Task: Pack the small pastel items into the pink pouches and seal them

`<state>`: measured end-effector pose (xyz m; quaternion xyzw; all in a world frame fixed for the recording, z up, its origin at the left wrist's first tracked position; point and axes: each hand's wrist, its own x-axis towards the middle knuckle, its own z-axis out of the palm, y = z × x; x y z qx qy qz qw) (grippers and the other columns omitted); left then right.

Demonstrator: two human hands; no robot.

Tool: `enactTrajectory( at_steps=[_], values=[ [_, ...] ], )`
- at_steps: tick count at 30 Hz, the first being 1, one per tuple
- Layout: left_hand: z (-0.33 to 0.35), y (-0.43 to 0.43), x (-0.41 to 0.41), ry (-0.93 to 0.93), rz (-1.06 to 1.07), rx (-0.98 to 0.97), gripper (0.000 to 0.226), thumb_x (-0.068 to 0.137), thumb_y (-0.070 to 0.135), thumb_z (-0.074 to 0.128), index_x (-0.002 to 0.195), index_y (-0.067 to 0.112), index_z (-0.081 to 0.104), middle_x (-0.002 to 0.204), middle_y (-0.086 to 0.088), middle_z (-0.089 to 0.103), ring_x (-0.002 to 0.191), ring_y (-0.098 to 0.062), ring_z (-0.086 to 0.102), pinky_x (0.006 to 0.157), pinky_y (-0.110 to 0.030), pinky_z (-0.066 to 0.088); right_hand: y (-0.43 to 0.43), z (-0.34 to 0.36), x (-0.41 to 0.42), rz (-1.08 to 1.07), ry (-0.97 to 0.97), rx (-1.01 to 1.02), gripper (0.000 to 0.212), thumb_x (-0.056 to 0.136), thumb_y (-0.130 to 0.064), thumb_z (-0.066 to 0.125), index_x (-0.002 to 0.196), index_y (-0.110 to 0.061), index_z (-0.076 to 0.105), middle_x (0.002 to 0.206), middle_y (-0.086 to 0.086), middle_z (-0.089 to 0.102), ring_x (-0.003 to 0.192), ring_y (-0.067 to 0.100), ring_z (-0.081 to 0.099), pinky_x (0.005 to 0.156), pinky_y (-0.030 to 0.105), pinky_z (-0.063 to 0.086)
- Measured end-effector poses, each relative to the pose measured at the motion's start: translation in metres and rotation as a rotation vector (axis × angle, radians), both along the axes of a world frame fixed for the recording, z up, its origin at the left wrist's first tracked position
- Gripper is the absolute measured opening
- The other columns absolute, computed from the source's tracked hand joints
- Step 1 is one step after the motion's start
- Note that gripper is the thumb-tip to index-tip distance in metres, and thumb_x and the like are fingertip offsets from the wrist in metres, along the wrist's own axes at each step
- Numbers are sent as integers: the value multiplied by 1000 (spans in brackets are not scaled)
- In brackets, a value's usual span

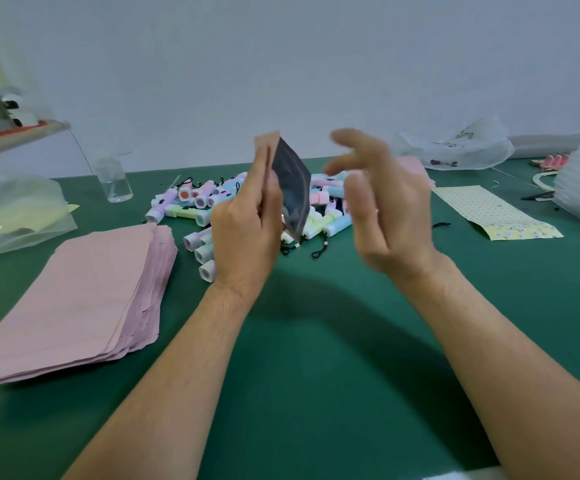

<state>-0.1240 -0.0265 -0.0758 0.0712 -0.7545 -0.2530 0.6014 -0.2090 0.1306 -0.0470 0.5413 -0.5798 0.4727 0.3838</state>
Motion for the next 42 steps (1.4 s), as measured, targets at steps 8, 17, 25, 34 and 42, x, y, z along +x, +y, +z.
enactTrajectory(
  at_steps=[8,17,25,34,42],
  values=[
    [25,-13,12,54,-212,128,37,107,14,56,70,14,63,56,10,33,53,-7,26,52,-24,23,-3,-1,-23,-15,-276,37,42,108,-9,45,149,-9,44,150,5,50,138,19,47,112,47,41],
    [45,-42,23,-116,-587,681,29,100,20,51,72,25,48,71,15,54,67,-4,48,66,-21,43,-7,-5,-24,288,-677,462,49,103,-45,58,148,-26,51,144,-17,57,132,-7,48,108,17,37],
    [5,-47,8,61,-946,1199,59,98,67,46,98,19,80,98,0,72,89,-21,70,81,-32,56,-17,-22,-31,313,-1106,188,12,96,-26,72,91,-17,78,89,-2,77,79,9,62,74,25,42],
    [-26,-45,-8,-267,-680,918,19,103,22,64,104,15,81,110,-10,80,94,-19,76,81,-30,60,-6,-25,-49,328,-1189,457,22,89,-48,74,98,-29,80,101,-6,79,88,16,76,75,33,62],
    [-34,-32,-10,-347,-600,972,23,100,21,64,87,21,83,100,-6,80,87,-19,73,81,-34,54,-10,-41,-63,219,-1218,335,16,97,-29,68,90,-17,77,84,-6,76,75,11,69,73,32,56]
  ],
)
